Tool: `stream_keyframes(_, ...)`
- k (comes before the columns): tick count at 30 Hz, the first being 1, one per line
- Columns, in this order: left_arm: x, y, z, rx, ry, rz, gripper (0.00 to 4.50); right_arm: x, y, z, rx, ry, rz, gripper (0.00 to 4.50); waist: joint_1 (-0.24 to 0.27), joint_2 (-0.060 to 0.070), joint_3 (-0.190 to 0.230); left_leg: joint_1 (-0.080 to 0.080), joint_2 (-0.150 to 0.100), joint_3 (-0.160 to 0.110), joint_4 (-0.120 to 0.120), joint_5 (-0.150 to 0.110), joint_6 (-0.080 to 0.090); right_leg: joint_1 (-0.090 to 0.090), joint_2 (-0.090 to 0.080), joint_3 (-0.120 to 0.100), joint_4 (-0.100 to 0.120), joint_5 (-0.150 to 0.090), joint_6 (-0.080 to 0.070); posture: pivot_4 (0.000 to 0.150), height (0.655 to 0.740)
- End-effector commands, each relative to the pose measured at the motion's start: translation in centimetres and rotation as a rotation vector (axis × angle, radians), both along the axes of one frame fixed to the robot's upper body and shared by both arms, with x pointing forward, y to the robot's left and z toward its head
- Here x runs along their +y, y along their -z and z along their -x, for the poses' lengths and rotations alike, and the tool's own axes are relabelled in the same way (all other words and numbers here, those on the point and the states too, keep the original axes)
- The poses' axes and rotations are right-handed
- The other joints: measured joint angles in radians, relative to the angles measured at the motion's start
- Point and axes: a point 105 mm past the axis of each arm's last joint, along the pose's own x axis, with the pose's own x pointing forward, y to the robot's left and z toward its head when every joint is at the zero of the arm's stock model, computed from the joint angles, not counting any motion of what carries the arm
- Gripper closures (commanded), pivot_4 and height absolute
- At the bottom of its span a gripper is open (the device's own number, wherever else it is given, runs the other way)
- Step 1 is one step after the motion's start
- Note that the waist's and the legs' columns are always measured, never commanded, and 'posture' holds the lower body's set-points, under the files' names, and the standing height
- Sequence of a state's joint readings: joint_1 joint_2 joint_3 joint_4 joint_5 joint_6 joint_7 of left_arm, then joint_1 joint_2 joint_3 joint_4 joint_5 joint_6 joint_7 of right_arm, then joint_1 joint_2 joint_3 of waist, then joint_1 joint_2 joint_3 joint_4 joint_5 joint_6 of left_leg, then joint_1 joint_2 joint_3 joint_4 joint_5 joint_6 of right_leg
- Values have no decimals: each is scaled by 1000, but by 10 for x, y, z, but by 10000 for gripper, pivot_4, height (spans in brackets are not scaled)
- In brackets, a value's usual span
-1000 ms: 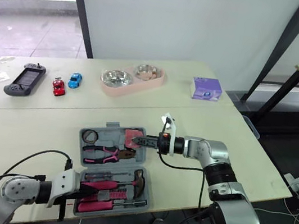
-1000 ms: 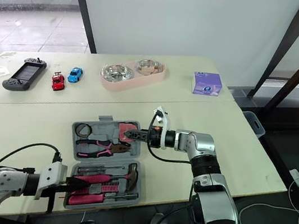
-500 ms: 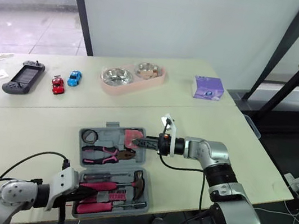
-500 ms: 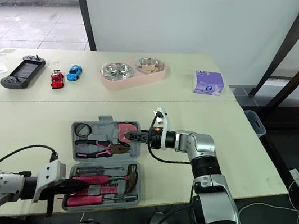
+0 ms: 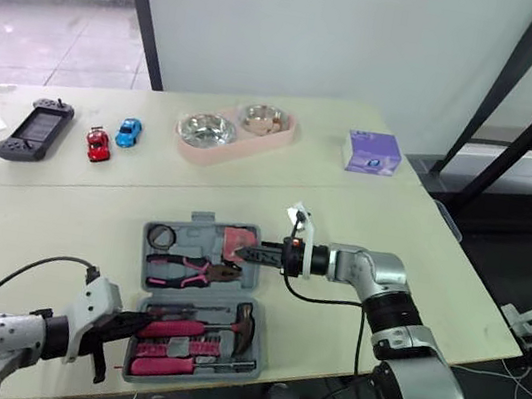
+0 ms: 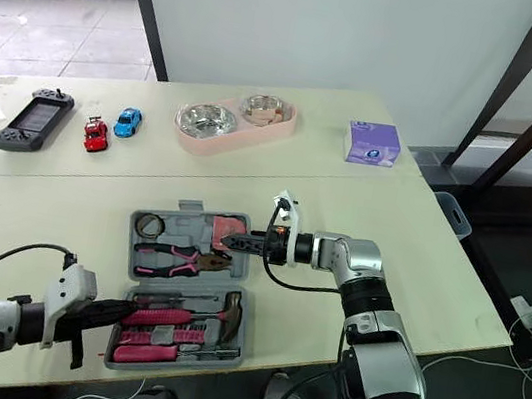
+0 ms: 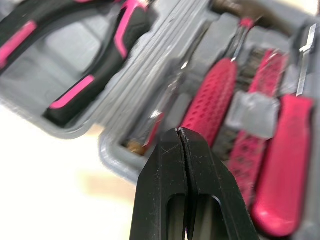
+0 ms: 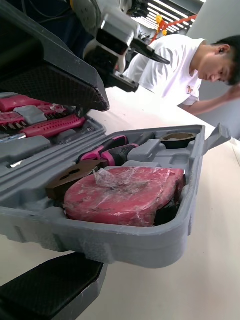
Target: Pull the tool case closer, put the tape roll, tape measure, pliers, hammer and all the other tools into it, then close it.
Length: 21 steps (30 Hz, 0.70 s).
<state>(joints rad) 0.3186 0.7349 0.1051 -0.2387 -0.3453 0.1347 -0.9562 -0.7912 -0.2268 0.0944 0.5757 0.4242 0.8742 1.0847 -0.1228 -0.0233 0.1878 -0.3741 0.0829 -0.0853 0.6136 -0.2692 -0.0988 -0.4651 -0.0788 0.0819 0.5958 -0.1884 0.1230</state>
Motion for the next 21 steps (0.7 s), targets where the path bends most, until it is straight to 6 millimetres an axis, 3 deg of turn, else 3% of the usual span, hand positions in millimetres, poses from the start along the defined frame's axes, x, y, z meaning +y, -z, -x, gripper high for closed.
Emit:
stream_keyframes(1,-3,-14,5,-14,9,52,45000,6,-14,1,-44,-37,-44,815,0,0,0,0,0,0,0,0,0,0,0,0,0,0,0,1500,7387)
stream_keyframes(7,42,-55,15,57,-148,203,45000,3,-19,7,-65,-77,-37,815,-2,-1,1,0,0,0,0,0,0,0,0,-1,0,-1,1,1500,7387)
stream_keyframes(10,65,-61,31,107,-190,182,45000,1,-21,12,-77,-102,-18,815,-4,-1,1,0,0,0,1,0,0,0,0,0,0,-2,2,1500,7387)
stream_keyframes(14,74,-63,39,131,-207,172,45000,-5,-25,26,-94,-154,3,815,1,-1,2,0,0,0,1,0,0,0,0,-1,-1,-2,1,1500,7387)
stream_keyframes(16,75,-62,38,126,-209,158,45000,-11,-27,39,-118,-186,30,815,3,-2,2,0,0,0,1,0,0,0,0,-1,-1,-2,1,1500,7387)
stream_keyframes(21,73,-64,34,105,-218,174,45000,-39,-27,101,-186,-350,146,815,22,-4,2,-1,0,0,0,0,0,0,0,0,-2,-2,1,1500,7387)
